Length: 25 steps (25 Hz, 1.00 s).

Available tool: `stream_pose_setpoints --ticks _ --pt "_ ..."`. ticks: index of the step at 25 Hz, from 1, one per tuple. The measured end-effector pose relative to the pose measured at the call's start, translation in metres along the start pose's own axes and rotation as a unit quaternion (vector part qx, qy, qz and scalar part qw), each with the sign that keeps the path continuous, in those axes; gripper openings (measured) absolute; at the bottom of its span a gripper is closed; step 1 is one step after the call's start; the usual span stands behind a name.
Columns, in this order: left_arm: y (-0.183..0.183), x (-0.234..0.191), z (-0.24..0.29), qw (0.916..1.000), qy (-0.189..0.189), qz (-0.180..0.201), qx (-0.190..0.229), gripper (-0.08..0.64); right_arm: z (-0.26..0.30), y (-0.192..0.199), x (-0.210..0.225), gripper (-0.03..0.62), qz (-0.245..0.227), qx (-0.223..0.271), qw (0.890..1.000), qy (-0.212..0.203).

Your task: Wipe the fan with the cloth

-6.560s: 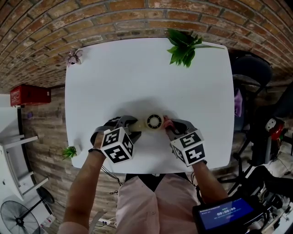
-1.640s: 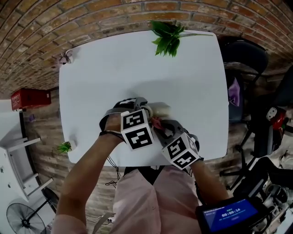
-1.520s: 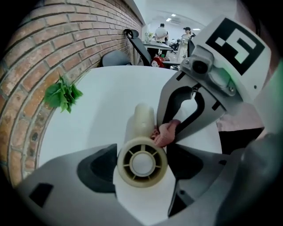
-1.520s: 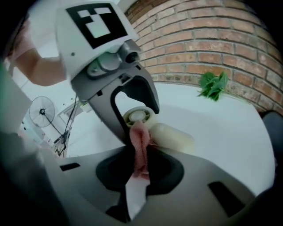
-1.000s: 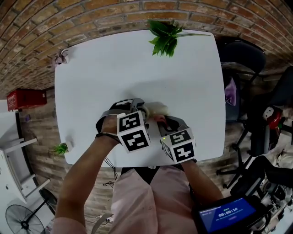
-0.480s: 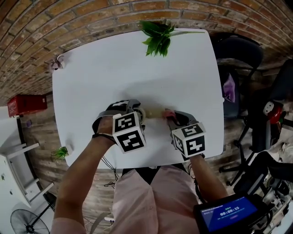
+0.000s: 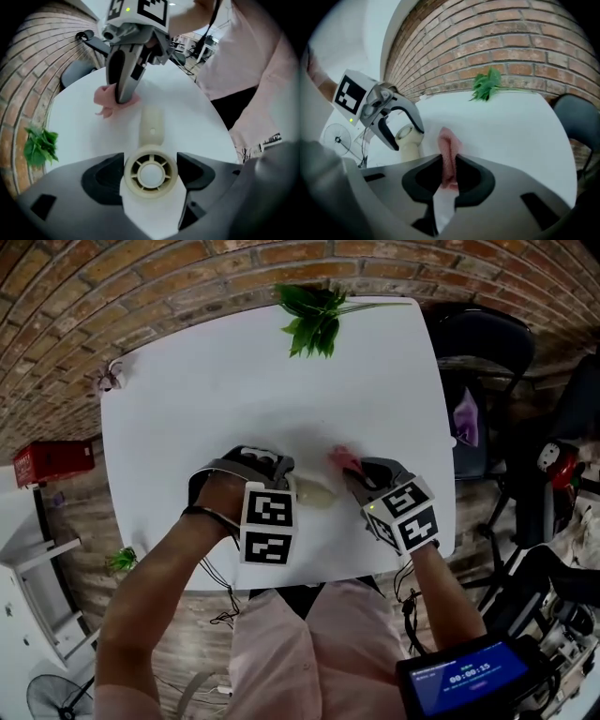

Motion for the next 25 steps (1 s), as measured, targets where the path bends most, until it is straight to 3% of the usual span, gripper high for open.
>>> stream_pose_setpoints --ticks 3,6,13,17,21,23,25 --pt "-0.002 0.001 0.002 0.998 0.011 0.061 -0.014 0.357 0.009 0.001 -0.017 0.055 -0.096 -0.028 0.994 -0.049" --pt "-0.003 0.002 0.004 0.9953 0.017 0.091 -0.027 0.357 0.019 0.002 -0.033 0.055 -0.206 -0.049 0.973 -0.092" --pt "-0.004 0.003 0.004 0.993 0.028 0.109 -0.034 0.359 0.034 -0.008 -0.054 0.055 -0.385 -0.072 0.905 -0.169" --pt "-0.005 0.004 0.004 0.9906 0.03 0.127 -0.04 0.359 0.038 -0.009 -0.065 0.054 -0.48 -0.081 0.849 -0.205" --pt "-0.002 0.003 0.005 0.9888 0.029 0.137 -0.052 0.36 0.044 -0.012 -0.07 0.052 -0.546 -0.097 0.799 -0.235" --pt "-0.002 0.002 0.005 0.9897 0.029 0.13 -0.053 0.36 0.044 -0.012 -0.071 0.051 -0.558 -0.106 0.785 -0.249" --pt "-0.003 0.002 0.006 0.9903 0.03 0.126 -0.051 0.36 0.039 -0.008 -0.069 0.051 -0.555 -0.117 0.781 -0.262"
Point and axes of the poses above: the fingertips, and each gripper's own axes: z forward along the fingers, x to its right, y out of its underside, the point moved 5 cm from there along -z, backward along the fingers, and after that the axes turned 3 degrees about z, right-handed, at the moved point
